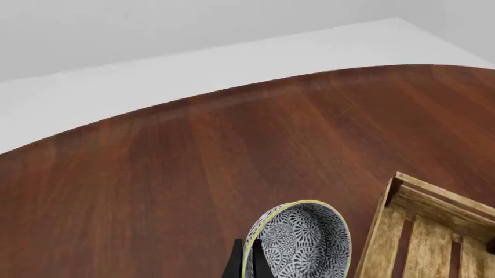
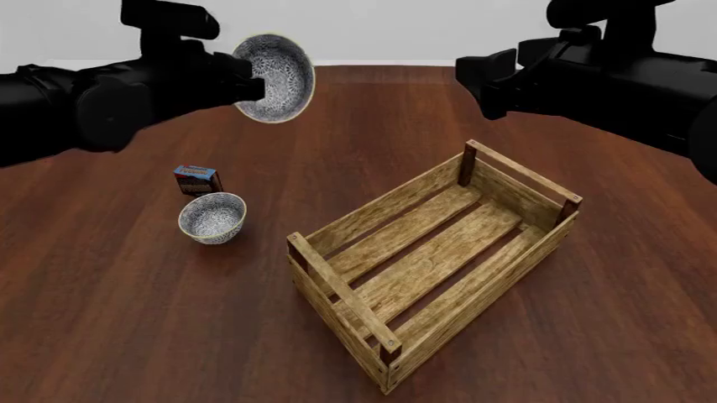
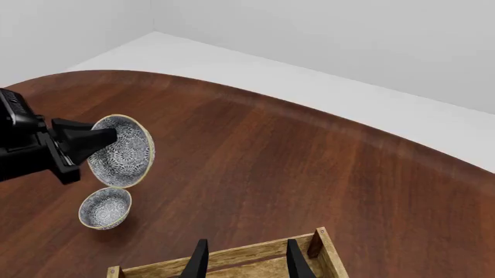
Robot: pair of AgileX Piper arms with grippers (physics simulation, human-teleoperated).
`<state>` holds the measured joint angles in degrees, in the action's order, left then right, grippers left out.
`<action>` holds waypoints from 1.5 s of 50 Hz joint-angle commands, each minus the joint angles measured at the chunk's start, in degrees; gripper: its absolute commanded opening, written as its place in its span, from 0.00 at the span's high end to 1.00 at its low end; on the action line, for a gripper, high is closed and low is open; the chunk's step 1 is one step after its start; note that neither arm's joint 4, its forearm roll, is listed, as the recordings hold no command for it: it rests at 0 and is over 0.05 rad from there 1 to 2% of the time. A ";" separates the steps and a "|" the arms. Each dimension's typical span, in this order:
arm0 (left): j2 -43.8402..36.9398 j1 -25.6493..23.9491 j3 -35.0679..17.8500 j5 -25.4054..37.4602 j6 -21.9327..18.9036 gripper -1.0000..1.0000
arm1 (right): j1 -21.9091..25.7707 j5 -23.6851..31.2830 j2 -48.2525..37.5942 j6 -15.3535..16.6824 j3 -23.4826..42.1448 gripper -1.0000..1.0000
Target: Stack the right bowl on the left bowl and place them in the tray.
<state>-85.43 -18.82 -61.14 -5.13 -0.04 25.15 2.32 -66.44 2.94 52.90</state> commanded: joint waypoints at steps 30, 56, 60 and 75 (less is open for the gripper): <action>5.95 3.97 1.71 15.83 3.00 1.00 | -0.07 0.31 0.44 0.18 -0.16 0.00; 1.32 7.95 8.25 9.90 8.07 1.00 | -0.39 0.16 0.17 0.35 -0.23 0.00; 0.49 8.58 9.23 8.78 8.25 1.00 | -0.31 0.11 0.04 0.39 -0.22 0.00; -0.81 9.39 9.35 7.68 8.12 1.00 | -0.33 0.07 -0.10 0.47 -0.19 0.00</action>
<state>-86.44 -9.41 -51.52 2.48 8.44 24.82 2.39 -66.54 3.40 52.71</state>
